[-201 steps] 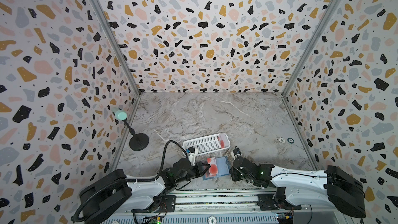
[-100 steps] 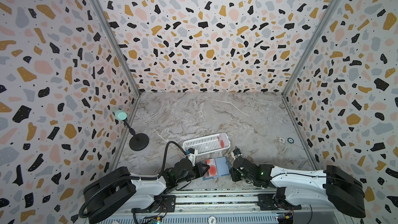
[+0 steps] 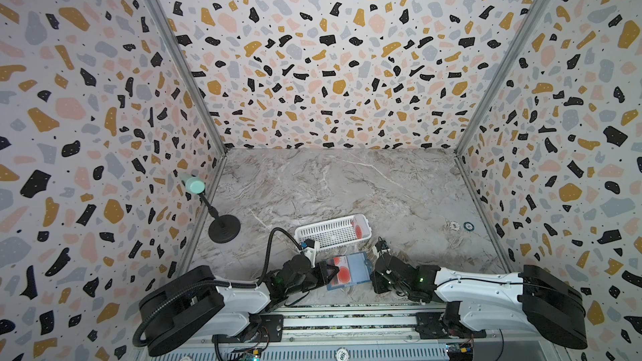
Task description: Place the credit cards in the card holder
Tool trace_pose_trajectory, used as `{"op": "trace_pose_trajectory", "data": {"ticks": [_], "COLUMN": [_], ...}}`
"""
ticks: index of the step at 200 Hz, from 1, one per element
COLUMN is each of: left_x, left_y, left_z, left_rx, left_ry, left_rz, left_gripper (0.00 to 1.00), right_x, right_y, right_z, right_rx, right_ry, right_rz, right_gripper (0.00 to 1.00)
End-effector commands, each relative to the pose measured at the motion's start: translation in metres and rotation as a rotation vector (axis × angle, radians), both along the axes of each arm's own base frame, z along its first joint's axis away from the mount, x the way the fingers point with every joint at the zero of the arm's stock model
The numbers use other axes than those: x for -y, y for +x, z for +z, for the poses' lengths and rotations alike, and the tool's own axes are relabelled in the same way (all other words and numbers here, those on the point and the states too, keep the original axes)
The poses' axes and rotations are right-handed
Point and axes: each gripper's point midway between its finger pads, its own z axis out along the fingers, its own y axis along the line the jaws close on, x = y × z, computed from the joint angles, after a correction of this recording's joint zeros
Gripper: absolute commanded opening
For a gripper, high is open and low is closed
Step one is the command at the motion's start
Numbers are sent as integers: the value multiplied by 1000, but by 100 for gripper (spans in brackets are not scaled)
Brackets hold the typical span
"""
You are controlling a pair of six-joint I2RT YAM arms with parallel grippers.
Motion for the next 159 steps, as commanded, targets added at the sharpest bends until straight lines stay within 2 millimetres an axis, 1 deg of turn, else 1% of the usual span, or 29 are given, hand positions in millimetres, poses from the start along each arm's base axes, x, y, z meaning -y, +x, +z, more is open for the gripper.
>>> {"op": "trace_pose_trajectory", "data": {"ticks": [1,25,88,159], "left_x": [8,5,6,7], "left_y": [3,3,3,6], "left_z": [10,3,-7,-17], "left_rx": [0,-32,-70,-68], "left_ry": [-50,-43,-39,0], "left_rz": [4,20,20,-8], "left_gripper": [0,0,0,0], "right_x": [4,5,6,7], "right_y": [-3,-3,-4,-4], "right_z": [-5,-6,-6,-8], "right_rx": [-4,-4,-3,-3], "right_ry": [-25,-29,-36,-43], "right_rz": [-1,-2,-1,-4], "right_gripper": [12,12,12,11]}}
